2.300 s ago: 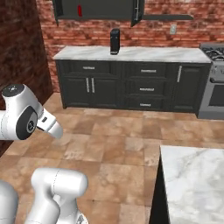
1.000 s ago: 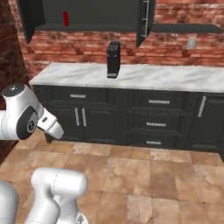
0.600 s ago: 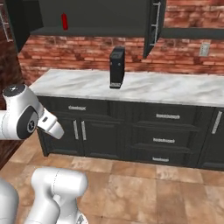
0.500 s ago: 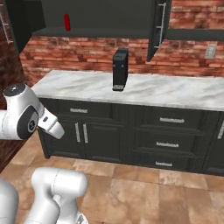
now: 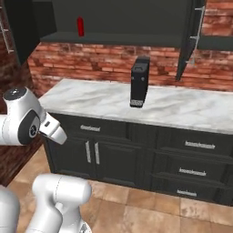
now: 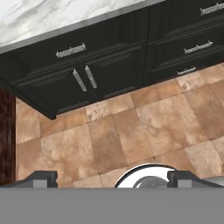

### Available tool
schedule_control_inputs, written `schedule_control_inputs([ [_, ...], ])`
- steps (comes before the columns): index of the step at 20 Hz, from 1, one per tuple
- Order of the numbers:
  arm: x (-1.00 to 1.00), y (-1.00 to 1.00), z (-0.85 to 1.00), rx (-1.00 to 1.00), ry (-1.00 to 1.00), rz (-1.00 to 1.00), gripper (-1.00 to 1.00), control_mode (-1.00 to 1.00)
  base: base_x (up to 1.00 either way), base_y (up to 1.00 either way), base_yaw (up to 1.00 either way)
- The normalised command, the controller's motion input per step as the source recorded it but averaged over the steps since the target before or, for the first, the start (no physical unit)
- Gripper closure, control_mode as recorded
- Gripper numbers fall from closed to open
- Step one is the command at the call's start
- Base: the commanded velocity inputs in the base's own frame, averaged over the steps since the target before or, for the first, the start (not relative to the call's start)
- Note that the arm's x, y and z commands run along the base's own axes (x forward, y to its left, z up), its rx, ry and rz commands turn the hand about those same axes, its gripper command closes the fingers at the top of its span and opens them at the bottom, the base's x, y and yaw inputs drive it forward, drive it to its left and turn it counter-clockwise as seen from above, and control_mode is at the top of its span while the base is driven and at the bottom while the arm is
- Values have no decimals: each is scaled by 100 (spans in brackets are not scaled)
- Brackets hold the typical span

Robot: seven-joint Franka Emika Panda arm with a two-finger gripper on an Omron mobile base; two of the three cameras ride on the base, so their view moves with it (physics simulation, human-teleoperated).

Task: Move the ketchup and ketchup from the cabinet to the dining counter.

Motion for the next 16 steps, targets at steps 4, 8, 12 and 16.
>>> schedule_control_inputs([
  [4,0,0,0,0,0,0,-100,100,62,46,0],
  [8,0,0,0,0,0,0,-100,100,60,53,-6],
  [12,0,0,0,0,0,0,-100,100,60,36,-2],
  [16,0,0,0,0,0,0,-100,100,53,-15,3],
])
